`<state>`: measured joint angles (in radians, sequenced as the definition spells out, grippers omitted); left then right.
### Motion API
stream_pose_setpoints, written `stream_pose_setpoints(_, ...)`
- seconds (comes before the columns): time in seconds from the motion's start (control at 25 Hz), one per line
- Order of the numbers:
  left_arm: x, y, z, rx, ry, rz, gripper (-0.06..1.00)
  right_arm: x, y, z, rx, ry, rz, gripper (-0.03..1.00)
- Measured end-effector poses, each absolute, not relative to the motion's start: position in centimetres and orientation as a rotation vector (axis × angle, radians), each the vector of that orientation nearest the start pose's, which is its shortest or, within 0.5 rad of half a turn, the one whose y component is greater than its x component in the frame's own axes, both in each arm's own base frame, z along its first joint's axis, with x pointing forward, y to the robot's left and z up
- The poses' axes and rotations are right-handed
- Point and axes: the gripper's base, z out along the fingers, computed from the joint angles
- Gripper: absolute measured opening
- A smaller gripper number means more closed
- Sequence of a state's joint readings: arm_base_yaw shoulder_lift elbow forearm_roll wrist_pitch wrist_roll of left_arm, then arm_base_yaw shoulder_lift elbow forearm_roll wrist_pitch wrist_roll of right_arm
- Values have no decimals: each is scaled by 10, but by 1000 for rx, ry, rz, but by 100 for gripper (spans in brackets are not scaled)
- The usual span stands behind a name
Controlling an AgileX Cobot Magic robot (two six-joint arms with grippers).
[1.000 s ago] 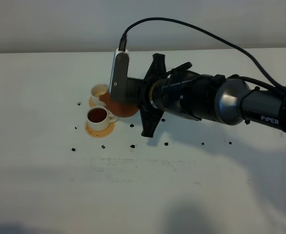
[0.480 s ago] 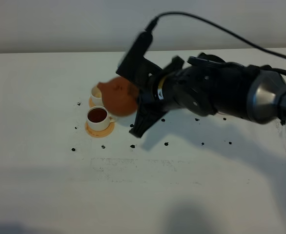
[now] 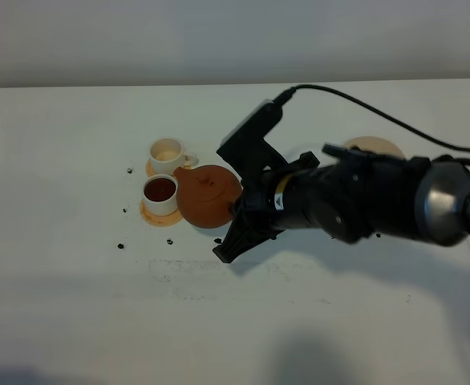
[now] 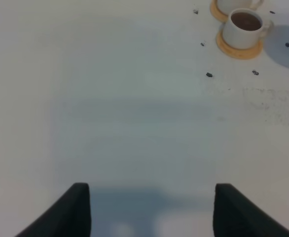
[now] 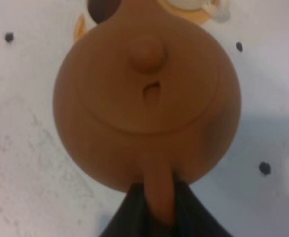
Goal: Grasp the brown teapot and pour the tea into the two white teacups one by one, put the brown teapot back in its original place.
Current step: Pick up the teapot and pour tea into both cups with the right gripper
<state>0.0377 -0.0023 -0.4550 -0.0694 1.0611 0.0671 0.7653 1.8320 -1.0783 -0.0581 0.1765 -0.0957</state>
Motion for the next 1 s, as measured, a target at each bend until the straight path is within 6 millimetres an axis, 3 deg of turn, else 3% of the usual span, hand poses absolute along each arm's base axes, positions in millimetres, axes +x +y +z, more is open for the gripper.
stream_pose_setpoints(0.32, 0, -6, 265, 32, 2085, -20, 52, 264, 254, 157, -1010, 2141, 319, 11)
stream_pose_setpoints(0.68, 0, -6, 265, 32, 2085, -20, 52, 266, 255, 120, -991, 2222, 317, 11)
stream_pose_setpoints(1.0, 0, -6, 265, 32, 2085, -20, 52, 267, 256, 124, -979, 2213, 324, 11)
